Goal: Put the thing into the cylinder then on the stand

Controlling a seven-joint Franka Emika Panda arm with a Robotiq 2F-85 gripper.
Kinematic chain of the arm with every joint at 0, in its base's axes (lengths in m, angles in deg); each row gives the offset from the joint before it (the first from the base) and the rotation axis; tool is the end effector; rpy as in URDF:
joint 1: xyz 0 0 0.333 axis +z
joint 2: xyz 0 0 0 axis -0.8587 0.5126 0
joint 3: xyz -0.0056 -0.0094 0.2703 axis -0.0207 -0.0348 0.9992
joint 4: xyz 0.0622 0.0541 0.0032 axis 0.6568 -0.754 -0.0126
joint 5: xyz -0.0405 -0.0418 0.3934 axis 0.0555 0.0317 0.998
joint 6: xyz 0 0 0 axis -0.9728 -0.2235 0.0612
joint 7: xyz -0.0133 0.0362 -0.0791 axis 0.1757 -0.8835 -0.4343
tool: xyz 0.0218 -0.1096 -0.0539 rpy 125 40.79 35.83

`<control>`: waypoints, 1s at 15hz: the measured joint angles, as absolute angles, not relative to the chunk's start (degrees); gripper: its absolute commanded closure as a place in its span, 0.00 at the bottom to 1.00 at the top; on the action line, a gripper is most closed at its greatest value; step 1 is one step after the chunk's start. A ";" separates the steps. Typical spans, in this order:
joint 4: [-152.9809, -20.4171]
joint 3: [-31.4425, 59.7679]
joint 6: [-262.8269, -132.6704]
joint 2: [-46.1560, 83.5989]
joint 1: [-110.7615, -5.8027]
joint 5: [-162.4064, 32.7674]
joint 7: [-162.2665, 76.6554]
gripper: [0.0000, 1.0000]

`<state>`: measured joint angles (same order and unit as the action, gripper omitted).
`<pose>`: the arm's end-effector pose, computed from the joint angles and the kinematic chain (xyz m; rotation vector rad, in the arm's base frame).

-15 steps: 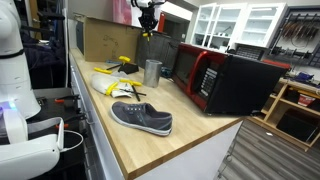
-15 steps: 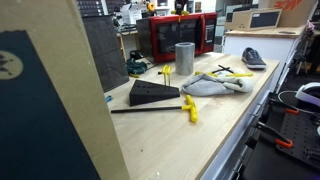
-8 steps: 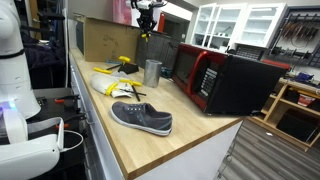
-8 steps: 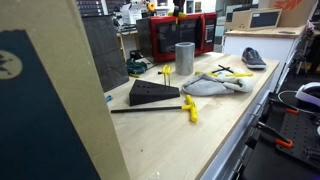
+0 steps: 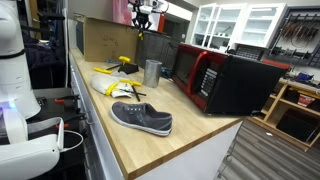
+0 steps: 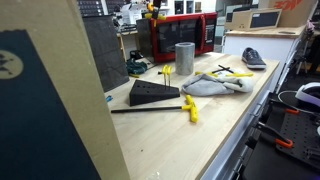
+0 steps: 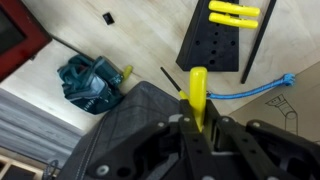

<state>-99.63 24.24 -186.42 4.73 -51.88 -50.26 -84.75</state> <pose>0.5886 0.1511 0.4643 -2.7464 -1.1554 -0.4534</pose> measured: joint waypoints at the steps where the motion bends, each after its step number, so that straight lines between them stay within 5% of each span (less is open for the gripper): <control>1: -98.37 24.79 -186.14 5.83 -51.86 -49.28 -87.66 0.96; 15: -86.29 26.92 -172.26 11.48 -52.05 -44.00 -108.89 0.96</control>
